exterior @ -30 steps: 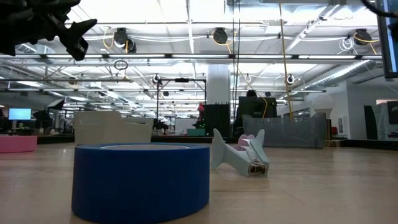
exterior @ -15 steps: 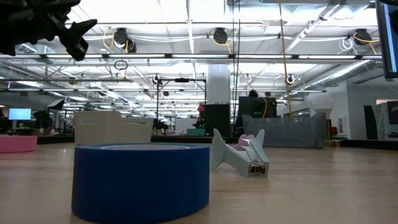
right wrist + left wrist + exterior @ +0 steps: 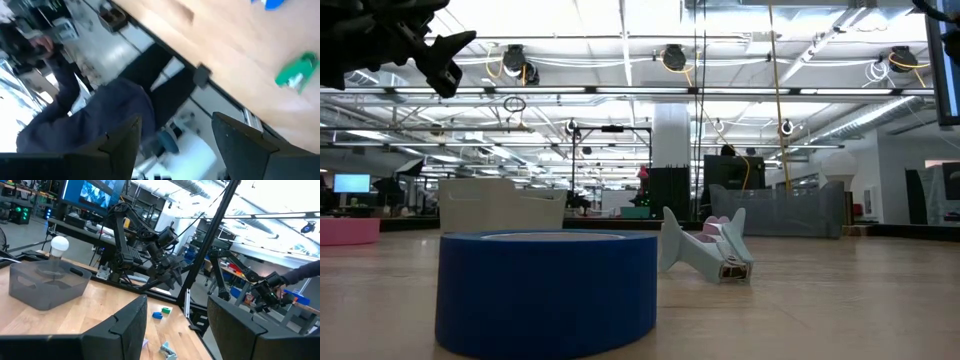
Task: Pick and place Stapler, Stapler remover, tape
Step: Put the green stapler into the gray bin
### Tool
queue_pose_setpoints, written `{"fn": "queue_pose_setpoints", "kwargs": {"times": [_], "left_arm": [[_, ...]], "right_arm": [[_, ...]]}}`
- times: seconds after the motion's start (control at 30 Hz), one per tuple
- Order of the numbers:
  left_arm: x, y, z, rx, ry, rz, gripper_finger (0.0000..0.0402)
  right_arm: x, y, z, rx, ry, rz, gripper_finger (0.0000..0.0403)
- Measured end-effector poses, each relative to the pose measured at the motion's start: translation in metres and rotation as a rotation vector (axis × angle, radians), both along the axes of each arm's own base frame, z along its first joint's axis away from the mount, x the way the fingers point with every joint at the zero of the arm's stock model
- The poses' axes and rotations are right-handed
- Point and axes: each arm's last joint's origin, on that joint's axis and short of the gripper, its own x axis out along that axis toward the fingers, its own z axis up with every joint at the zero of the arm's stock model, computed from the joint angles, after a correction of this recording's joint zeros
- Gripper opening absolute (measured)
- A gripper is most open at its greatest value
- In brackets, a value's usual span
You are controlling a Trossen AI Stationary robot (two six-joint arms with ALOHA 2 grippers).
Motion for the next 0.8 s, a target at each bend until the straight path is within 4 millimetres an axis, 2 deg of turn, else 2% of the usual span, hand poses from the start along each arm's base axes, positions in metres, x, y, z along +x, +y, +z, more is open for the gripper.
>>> {"fn": "queue_pose_setpoints", "kwargs": {"times": [0.13,0.3,0.6,0.8], "left_arm": [[0.0,0.0,0.0,0.0,0.0,0.0,0.0207],[0.0,0.0,0.0,0.0,0.0,0.0,0.0207],[0.0,0.0,0.0,0.0,-0.001,0.0,0.0207],[0.0,0.0,0.0,0.0,-0.001,0.0,0.0207]], "right_arm": [[-0.001,0.001,0.0,-0.026,-0.02,-0.075,0.0238],[-0.001,0.009,0.0,-0.058,0.053,-0.066,0.0238],[0.002,0.026,0.03,-0.278,0.253,-0.027,0.0238],[0.007,0.039,0.034,-0.425,0.404,-0.041,0.0238]]}}
